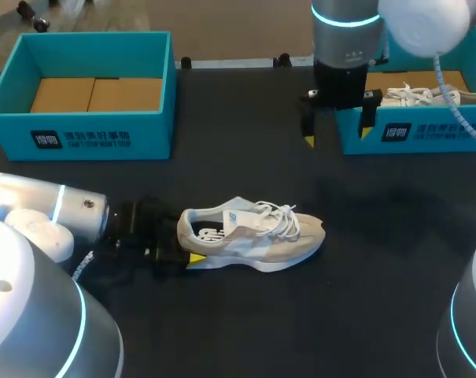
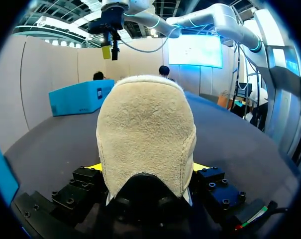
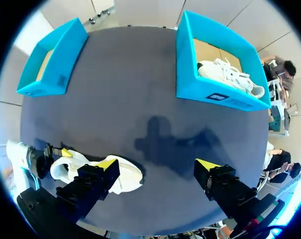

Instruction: Take the shoe out of the shoebox, open the shoe tongue, remove and reinsert the insole, then place the shoe into the shoebox

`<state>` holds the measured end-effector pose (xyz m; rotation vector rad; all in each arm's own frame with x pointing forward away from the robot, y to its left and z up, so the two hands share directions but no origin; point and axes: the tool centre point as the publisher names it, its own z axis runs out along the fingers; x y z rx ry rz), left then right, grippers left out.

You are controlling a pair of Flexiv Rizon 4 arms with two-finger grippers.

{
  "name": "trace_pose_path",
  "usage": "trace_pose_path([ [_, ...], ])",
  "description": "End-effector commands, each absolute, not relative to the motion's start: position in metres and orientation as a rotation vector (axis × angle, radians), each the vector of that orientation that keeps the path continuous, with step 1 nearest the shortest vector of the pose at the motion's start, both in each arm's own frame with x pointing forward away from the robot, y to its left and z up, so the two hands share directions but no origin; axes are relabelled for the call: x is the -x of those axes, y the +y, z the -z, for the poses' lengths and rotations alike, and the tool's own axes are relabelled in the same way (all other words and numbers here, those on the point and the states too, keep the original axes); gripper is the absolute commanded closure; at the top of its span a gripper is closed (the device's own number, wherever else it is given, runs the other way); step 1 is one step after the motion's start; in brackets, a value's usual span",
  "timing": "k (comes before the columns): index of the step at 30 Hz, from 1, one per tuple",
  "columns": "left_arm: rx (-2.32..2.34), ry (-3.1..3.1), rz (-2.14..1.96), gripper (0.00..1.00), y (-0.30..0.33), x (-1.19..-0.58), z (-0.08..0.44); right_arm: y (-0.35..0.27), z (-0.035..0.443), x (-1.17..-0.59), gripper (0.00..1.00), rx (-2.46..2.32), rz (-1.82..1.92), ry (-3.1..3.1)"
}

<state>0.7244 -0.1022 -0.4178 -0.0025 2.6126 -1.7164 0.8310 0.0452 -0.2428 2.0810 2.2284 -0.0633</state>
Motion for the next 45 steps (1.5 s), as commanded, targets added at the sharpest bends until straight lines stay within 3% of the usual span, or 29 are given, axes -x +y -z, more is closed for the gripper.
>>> trace_pose_path([
  [1, 0.003, 2.617, 1.710, 1.00, -0.102, -0.725, 0.418, 0.050, 0.244, -0.838, 0.00, -2.087, 0.096, 2.233],
  [23, 0.003, 2.617, 1.710, 1.00, -0.102, -0.725, 0.418, 0.050, 0.244, -0.838, 0.00, -2.087, 0.096, 2.233],
  [45, 0.003, 2.617, 1.710, 1.00, -0.102, -0.725, 0.418, 0.127, 0.244, -0.773, 0.00, -2.177, 0.005, 2.071],
])
